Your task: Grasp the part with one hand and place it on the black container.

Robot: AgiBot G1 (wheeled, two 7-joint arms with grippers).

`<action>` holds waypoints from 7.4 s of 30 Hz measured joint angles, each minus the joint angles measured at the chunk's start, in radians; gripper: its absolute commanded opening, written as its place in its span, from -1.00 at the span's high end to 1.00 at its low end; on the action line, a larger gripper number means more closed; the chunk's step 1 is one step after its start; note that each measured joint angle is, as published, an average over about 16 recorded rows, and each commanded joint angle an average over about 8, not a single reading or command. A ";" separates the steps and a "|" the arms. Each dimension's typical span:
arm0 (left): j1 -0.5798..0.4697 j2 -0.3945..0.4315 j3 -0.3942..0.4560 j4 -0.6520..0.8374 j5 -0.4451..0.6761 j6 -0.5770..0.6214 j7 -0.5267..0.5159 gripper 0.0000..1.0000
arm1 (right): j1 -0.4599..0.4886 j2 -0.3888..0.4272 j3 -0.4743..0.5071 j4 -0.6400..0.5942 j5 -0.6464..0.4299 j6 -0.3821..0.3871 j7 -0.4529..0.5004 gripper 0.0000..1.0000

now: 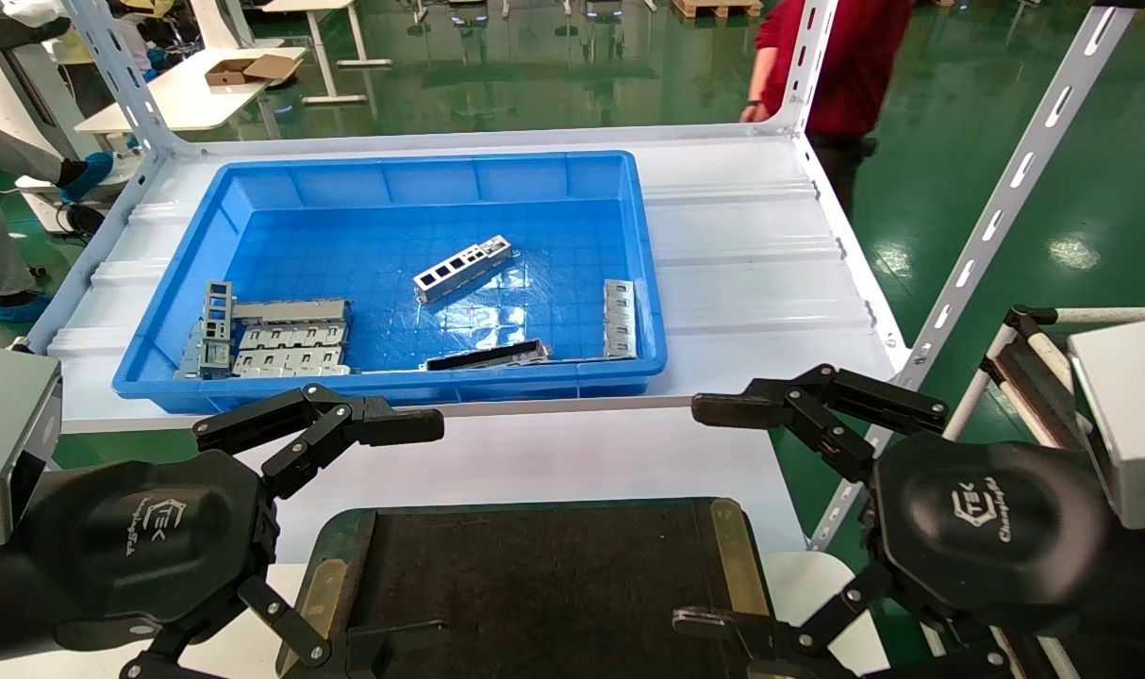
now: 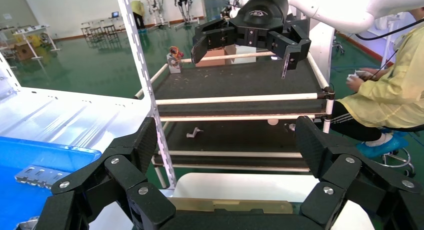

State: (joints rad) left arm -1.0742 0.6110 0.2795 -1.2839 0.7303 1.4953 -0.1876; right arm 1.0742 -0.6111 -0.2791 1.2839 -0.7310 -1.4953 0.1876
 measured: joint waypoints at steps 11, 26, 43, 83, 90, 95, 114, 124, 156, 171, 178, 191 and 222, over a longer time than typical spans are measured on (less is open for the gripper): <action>0.000 0.000 0.000 0.000 0.000 0.000 0.000 -1.00 | 0.000 0.000 0.000 0.000 0.000 0.000 0.000 -1.00; 0.000 0.000 0.000 0.000 0.001 0.000 0.001 -1.00 | 0.000 0.000 -0.001 0.000 0.001 0.000 0.000 -1.00; -0.027 0.030 0.013 0.029 0.056 -0.042 0.028 -1.00 | 0.001 0.000 -0.002 -0.001 0.001 0.000 -0.001 -1.00; -0.324 0.344 0.127 0.498 0.402 -0.338 0.207 -1.00 | 0.001 0.001 -0.005 -0.001 0.003 0.001 -0.002 -1.00; -0.416 0.433 0.147 0.693 0.459 -0.419 0.273 -1.00 | 0.001 0.002 -0.005 -0.001 0.004 0.001 -0.003 -1.00; -0.478 0.497 0.156 0.840 0.490 -0.484 0.329 -1.00 | 0.002 0.002 -0.006 -0.001 0.004 0.001 -0.003 -1.00; -0.606 0.670 0.159 1.224 0.525 -0.750 0.458 -1.00 | 0.002 0.002 -0.007 -0.001 0.005 0.002 -0.003 -1.00; -0.610 0.704 0.157 1.284 0.524 -0.829 0.438 0.91 | 0.002 0.002 -0.008 -0.001 0.005 0.002 -0.004 0.62; -0.570 0.708 0.158 1.283 0.525 -0.885 0.398 1.00 | 0.002 0.003 -0.010 -0.001 0.007 0.003 -0.005 1.00; -0.580 0.700 0.148 1.270 0.510 -0.895 0.399 1.00 | 0.003 0.004 -0.011 -0.001 0.007 0.004 -0.005 1.00; -0.603 0.682 0.135 1.244 0.491 -0.848 0.411 1.00 | 0.003 0.004 -0.011 -0.001 0.008 0.004 -0.006 1.00; -0.615 0.578 0.102 1.149 0.424 -0.383 0.460 1.00 | 0.003 0.004 -0.012 -0.001 0.008 0.004 -0.006 1.00; -0.178 0.368 0.114 0.591 0.323 0.001 0.214 1.00 | 0.003 0.005 -0.014 -0.001 0.009 0.005 -0.007 1.00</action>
State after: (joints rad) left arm -1.2519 0.9786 0.3938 -0.6925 1.0534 1.4965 0.0266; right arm 1.0776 -0.6061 -0.2928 1.2828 -0.7216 -1.4902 0.1808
